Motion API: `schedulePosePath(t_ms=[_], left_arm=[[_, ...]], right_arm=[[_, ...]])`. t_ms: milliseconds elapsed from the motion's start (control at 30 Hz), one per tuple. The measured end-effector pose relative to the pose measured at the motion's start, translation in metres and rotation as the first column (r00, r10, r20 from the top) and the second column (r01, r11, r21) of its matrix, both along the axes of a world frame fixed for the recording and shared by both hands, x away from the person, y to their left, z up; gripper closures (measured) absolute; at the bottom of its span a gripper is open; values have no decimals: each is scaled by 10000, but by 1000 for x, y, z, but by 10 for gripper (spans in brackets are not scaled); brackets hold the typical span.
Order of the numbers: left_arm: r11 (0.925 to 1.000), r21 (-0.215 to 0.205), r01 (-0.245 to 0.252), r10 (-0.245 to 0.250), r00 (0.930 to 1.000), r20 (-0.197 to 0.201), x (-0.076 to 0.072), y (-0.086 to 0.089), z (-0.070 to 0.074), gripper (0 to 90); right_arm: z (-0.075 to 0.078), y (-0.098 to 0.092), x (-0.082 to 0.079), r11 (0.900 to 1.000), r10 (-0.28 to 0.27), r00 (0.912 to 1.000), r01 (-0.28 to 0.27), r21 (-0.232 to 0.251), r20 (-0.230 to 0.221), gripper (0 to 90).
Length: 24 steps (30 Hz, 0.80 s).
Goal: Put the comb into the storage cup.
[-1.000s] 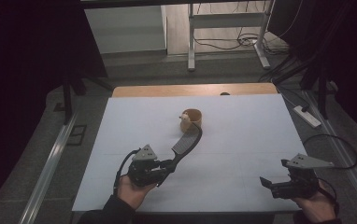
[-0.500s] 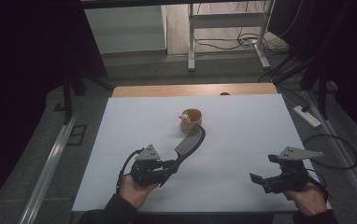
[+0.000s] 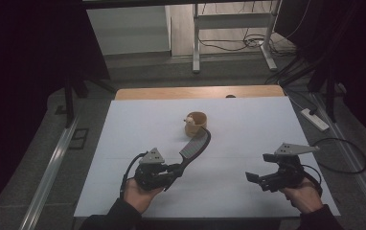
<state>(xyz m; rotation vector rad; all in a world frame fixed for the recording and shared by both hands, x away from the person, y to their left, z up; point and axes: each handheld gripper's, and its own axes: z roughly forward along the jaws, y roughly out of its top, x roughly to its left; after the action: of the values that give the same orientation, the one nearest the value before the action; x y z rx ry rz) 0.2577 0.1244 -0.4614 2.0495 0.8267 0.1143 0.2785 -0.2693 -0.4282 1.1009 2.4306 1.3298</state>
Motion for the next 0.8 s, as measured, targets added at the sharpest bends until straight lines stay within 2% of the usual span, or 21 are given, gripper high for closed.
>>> schedulePosePath(t_ms=[33,300,800], left_arm=[[10000,21,16,-16,10000,3,1,-1,0,721],[9999,73,85,-84,10000,-23,2,-3,-1,721],[9999,50,149,-149,9999,-47,3,-6,-2,721]], right_arm=[[1,2,2,9999,11,9999,-10,123,-138,0],[2,10,8,9993,219,9996,-213,299,-185,0],[4,30,20,9946,776,9952,-732,740,-589,0]])
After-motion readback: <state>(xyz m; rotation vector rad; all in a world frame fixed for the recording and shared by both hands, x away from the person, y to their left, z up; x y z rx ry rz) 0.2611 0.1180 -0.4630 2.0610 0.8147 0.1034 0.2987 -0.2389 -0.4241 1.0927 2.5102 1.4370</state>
